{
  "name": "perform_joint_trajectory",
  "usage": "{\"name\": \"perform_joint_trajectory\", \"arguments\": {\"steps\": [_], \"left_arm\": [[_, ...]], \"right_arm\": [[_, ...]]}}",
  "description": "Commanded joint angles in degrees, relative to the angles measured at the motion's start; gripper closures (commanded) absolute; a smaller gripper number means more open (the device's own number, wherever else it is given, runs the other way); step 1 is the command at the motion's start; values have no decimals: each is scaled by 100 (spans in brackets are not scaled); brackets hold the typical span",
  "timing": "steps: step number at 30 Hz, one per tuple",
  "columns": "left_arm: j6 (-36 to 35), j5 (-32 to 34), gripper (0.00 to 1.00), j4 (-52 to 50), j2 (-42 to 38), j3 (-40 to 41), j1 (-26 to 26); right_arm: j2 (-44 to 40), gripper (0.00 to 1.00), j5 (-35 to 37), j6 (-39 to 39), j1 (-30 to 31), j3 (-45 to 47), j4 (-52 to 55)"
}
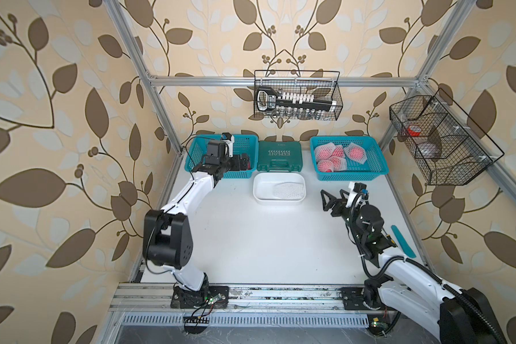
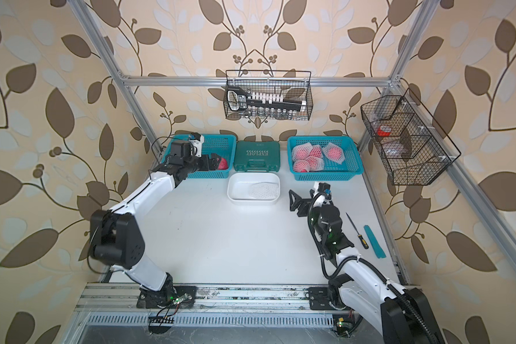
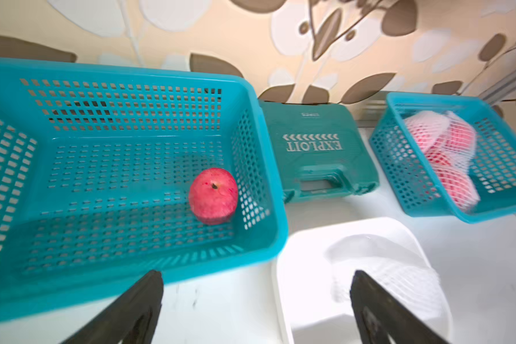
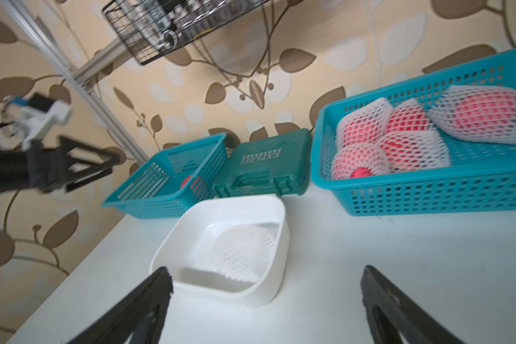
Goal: Remove foam nets from apples
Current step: Place the apple in the basket, then pick up the apple from the basket.
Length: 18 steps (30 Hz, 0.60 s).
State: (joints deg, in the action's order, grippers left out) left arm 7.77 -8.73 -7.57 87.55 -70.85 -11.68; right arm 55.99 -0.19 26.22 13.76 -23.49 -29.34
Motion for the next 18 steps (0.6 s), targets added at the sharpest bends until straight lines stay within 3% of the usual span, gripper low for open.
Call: {"name": "perform_joint_trajectory", "arguments": {"steps": [1,4,7,11,14,18], "left_arm": [[387,660,1,713,-1053,1067,-889],[512,935,1,1186,-1551,1852,-1697],[515,1179,1,818,-1495,1946,-2490],[483,1089,1,470,-1163,1930,-3310],[315,772,1,468,-970,1983,-3738],[255,604,1,345,-783,1994,-3885]], "right_arm": [[341,2,-660,701,-599,-938,1286],[932,2,-1002,647,-1140,-1882,2037],[1653,1,-1238,452,-1545,-2858,2721],[2745,3,-1280,-434,-1761,-4286,3832],[3579,3,-1060,-979,-1789,-5403,4770],[4497,3,-1033,-1157,-1856,-6436,5367]]}}
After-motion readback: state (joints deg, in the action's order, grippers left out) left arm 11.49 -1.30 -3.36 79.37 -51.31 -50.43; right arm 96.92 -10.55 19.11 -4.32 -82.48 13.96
